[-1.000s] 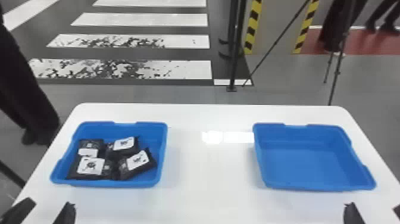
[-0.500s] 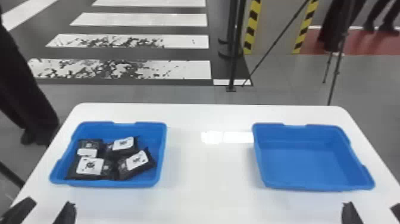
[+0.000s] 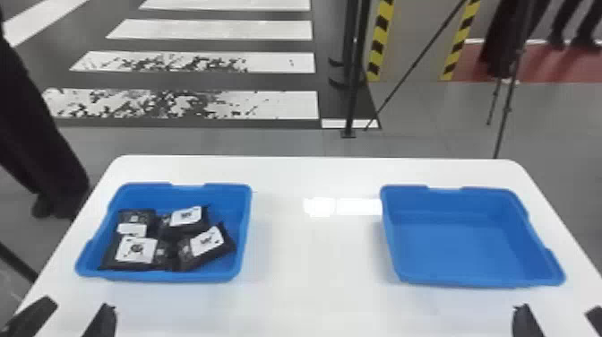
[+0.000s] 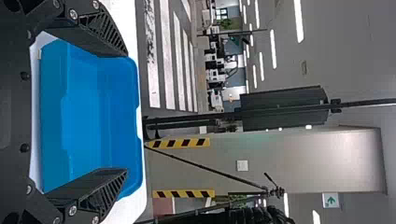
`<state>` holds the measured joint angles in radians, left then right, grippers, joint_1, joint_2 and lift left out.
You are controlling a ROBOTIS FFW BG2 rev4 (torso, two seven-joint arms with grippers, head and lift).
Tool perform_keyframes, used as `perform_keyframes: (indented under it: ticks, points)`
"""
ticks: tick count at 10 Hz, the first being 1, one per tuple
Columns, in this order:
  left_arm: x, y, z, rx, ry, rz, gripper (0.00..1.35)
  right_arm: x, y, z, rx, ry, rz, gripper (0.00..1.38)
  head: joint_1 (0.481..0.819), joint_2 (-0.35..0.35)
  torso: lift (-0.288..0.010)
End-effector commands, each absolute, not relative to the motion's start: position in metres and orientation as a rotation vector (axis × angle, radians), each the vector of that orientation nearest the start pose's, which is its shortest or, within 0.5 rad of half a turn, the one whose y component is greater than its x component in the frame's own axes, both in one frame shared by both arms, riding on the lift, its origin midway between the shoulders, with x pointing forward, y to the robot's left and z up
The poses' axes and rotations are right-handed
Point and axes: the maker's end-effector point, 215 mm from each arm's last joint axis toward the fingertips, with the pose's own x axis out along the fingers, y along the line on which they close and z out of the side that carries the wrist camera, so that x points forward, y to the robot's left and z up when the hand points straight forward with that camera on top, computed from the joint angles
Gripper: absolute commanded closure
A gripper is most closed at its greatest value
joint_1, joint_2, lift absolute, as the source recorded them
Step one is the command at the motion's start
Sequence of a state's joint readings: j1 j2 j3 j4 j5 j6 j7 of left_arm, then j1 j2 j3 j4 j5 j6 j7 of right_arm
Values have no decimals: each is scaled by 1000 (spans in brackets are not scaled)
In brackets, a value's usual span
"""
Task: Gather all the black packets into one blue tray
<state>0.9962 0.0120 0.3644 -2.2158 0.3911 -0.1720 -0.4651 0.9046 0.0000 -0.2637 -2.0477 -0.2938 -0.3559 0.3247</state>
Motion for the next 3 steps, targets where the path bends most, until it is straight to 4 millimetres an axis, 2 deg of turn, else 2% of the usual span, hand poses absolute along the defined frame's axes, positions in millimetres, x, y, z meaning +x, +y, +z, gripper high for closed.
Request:
perform_keyframes:
  ticks: [1,3]
  points:
    - [280,317,-339,-112,100,-154,300,297,-313,-362,82,25,48,154,695,3,-110]
    - [281,317,-339,-112,98,-156,300,297,-314,-364,86,26,45,156,695,5,-110]
